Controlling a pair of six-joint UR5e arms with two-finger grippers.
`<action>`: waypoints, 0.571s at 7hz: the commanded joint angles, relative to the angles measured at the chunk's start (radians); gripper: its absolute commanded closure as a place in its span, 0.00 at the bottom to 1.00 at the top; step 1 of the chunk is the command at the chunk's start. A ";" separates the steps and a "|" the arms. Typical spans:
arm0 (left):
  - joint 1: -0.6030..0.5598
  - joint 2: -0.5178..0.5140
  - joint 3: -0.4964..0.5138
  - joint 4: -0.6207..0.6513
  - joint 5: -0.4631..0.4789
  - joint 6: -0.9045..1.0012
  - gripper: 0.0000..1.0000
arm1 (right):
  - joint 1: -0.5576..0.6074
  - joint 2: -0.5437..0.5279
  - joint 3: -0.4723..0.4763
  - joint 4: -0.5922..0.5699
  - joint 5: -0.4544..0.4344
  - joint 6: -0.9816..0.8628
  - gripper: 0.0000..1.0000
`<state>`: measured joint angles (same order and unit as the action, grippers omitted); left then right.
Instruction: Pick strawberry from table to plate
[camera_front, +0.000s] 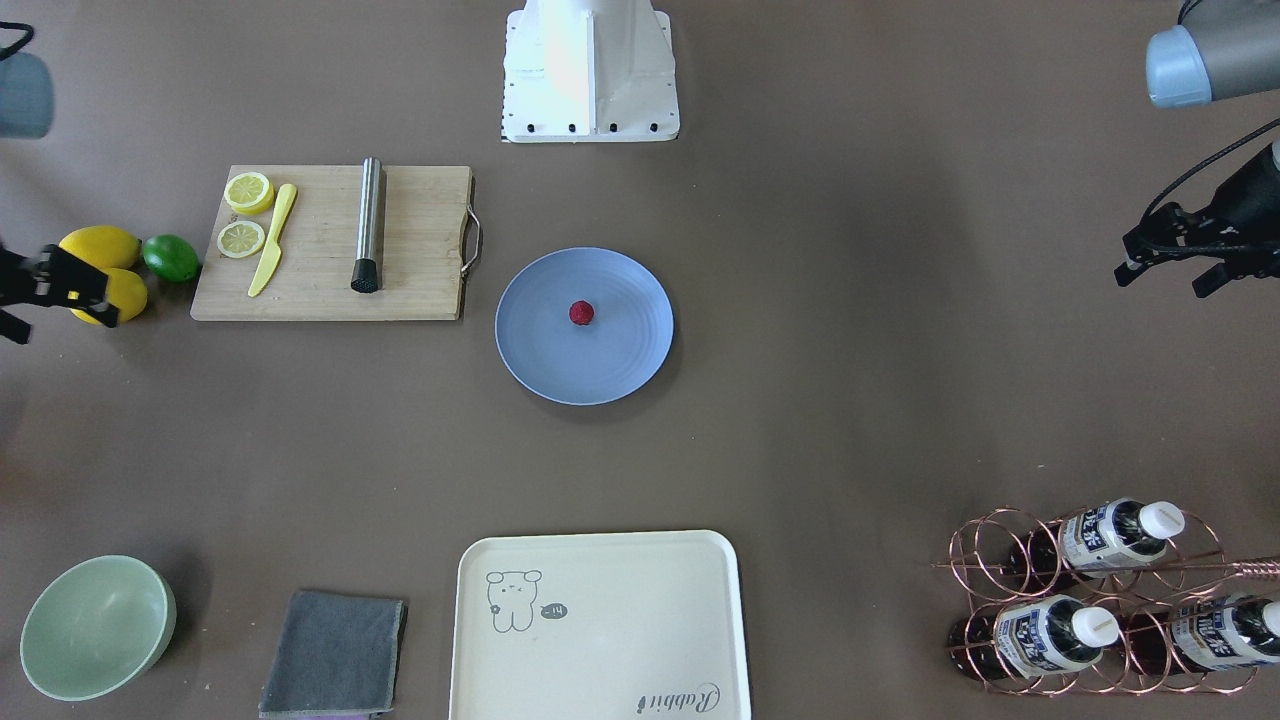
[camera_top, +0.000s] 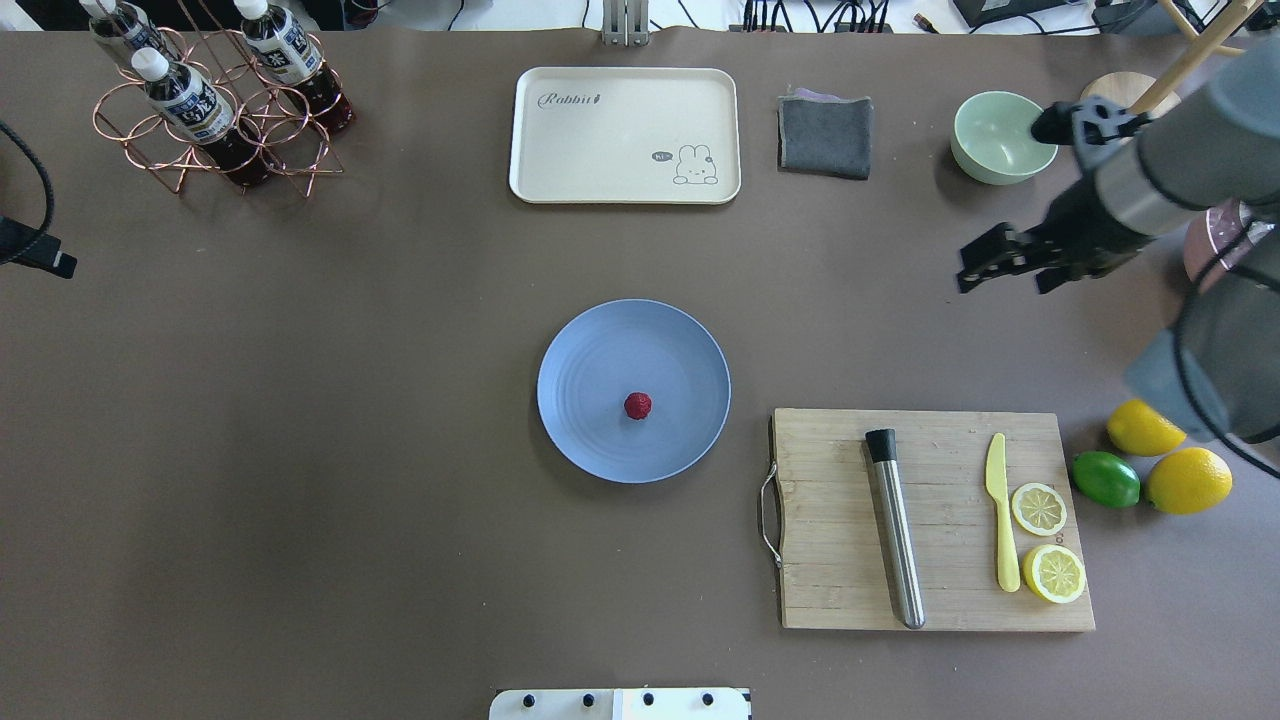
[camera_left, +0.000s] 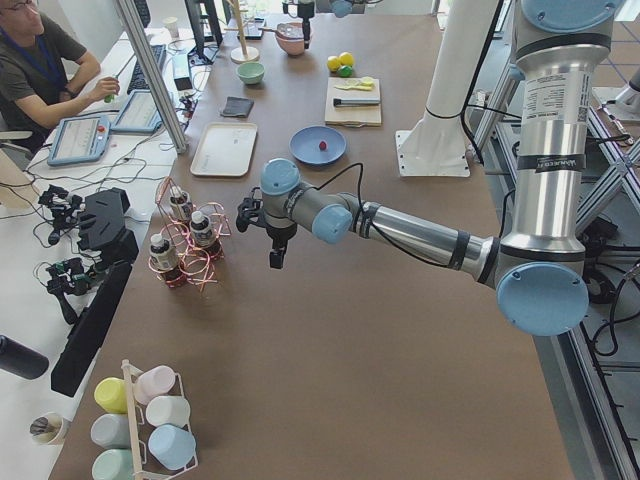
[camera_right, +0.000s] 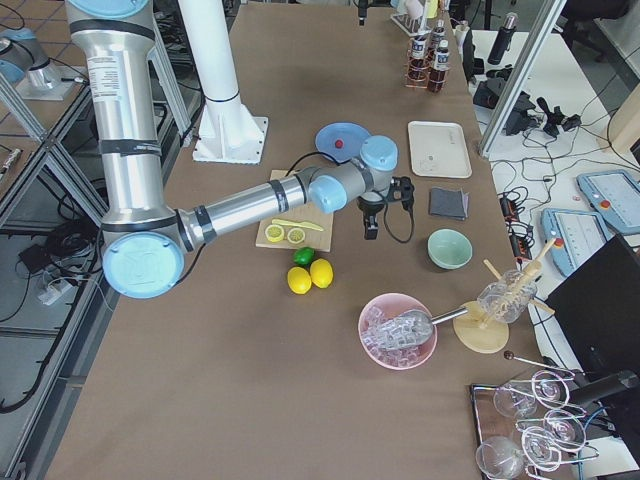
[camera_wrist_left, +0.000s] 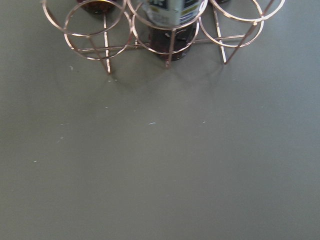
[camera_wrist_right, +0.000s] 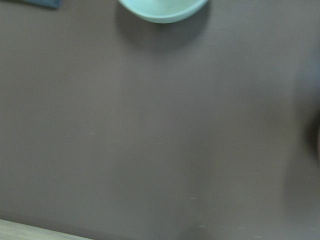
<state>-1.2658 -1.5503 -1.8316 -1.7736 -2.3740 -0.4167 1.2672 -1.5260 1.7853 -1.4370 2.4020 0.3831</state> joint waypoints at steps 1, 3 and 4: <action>-0.087 0.061 0.038 0.059 -0.028 0.153 0.02 | 0.274 -0.027 -0.181 -0.203 -0.001 -0.546 0.00; -0.142 0.099 0.051 0.057 -0.030 0.241 0.02 | 0.372 -0.010 -0.294 -0.224 -0.099 -0.726 0.00; -0.144 0.102 0.051 0.059 -0.028 0.260 0.02 | 0.400 0.021 -0.364 -0.224 -0.116 -0.798 0.00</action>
<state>-1.3961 -1.4622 -1.7831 -1.7167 -2.4028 -0.1933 1.6221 -1.5327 1.5024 -1.6542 2.3190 -0.3100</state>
